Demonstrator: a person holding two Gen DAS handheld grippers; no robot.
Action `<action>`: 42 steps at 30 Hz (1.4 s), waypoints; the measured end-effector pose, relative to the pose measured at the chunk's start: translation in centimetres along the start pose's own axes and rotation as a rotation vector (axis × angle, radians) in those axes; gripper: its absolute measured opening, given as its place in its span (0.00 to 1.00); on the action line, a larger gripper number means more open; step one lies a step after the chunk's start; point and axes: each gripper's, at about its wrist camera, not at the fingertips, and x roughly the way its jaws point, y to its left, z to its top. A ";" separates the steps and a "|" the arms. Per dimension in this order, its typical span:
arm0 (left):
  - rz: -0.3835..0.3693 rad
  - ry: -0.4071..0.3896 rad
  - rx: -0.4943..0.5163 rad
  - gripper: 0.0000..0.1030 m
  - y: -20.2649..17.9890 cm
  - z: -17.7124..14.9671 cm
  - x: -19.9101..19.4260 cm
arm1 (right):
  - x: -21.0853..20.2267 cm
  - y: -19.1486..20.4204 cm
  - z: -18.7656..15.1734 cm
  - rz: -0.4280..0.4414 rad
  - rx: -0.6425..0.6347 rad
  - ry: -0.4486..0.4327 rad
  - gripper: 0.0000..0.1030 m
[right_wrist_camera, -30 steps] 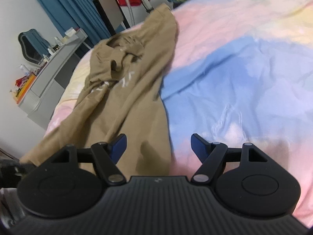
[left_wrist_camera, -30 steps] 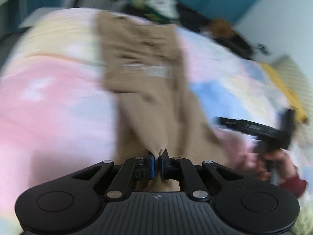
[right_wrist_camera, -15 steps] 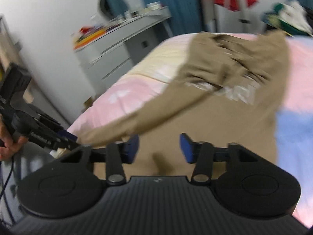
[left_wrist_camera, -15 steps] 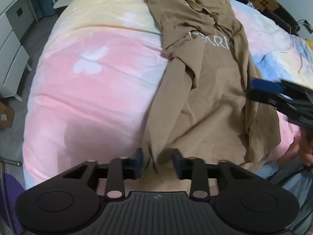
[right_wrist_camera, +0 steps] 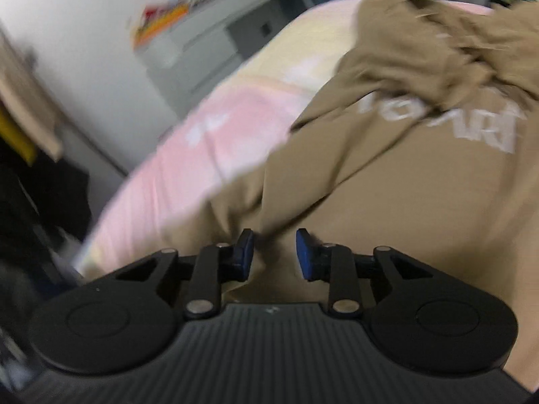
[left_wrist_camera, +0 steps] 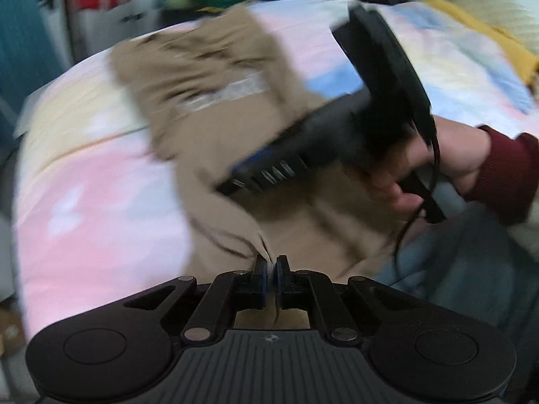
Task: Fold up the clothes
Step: 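Lift the hem with both grippers and fold it over toward the collar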
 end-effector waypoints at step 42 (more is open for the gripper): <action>-0.292 0.044 -0.333 0.11 7.1 -3.4 6.7 | -9.6 -2.1 -7.2 -0.231 0.164 0.093 0.07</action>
